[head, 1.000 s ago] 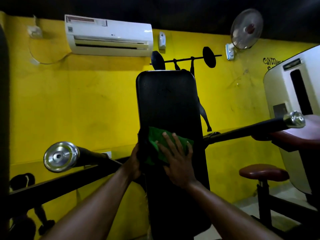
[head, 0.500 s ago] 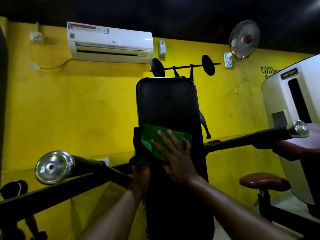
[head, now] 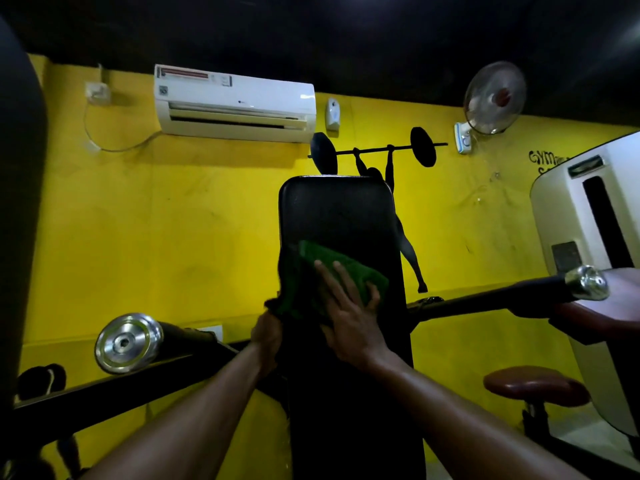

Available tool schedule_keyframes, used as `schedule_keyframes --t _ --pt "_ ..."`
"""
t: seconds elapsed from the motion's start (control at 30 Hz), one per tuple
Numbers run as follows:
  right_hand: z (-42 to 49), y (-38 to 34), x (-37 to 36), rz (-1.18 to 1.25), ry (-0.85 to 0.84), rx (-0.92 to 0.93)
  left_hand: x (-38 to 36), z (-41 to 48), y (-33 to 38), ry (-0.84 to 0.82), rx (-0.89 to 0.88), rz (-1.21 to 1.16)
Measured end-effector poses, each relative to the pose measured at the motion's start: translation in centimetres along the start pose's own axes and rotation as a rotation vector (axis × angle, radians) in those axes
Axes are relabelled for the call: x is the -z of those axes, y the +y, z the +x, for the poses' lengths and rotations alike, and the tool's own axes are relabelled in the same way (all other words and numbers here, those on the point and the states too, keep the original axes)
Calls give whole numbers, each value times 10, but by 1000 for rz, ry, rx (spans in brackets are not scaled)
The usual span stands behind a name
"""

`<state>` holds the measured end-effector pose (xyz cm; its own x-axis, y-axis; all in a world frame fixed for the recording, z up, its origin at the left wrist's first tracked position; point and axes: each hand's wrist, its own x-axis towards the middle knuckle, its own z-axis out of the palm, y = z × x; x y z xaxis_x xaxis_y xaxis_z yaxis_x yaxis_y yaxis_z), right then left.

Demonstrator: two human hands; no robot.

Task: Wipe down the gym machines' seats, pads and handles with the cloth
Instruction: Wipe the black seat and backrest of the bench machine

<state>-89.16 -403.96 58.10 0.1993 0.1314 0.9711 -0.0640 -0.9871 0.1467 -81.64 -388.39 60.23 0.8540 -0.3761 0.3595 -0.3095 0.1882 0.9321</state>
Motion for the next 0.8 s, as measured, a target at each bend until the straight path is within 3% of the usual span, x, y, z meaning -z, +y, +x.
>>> schedule_keyframes --t 0.07,0.1,0.27,0.3,0.33,0.4,0.47,0.5,0.53,0.6,0.67,0.7,0.73,0.8 --pt "7 10 4 -100 -51 78 -1 8 26 96 -20 -76" --pt "13 20 4 -150 -38 33 -4 17 41 131 -23 -127" --pt "63 32 9 -28 163 -647 -16 120 46 57 -103 -140" --pt "69 24 11 -13 180 -697 -17 141 38 64 -122 -135" --pt "74 17 8 -28 219 -629 -21 151 35 53 -148 -137" --pt "73 8 -3 -103 219 -224 -29 107 45 8 -197 -162" --pt "77 19 -5 -111 100 108 -39 70 55 23 -243 -78" --pt "83 31 -2 -79 74 127 -39 57 61 -7 -195 -152" --pt "90 42 1 -47 93 53 -39 56 62 113 -188 -89" --pt "113 56 12 55 210 -256 -38 52 69 329 -210 -34" --pt "132 52 20 145 269 -586 -37 44 74 347 -183 68" --pt "137 44 21 137 260 -660 -36 43 75 364 -177 92" --pt "138 34 19 94 240 -622 -38 43 75 363 -194 92" --pt "127 20 11 -27 204 -227 -41 42 70 370 -232 155"
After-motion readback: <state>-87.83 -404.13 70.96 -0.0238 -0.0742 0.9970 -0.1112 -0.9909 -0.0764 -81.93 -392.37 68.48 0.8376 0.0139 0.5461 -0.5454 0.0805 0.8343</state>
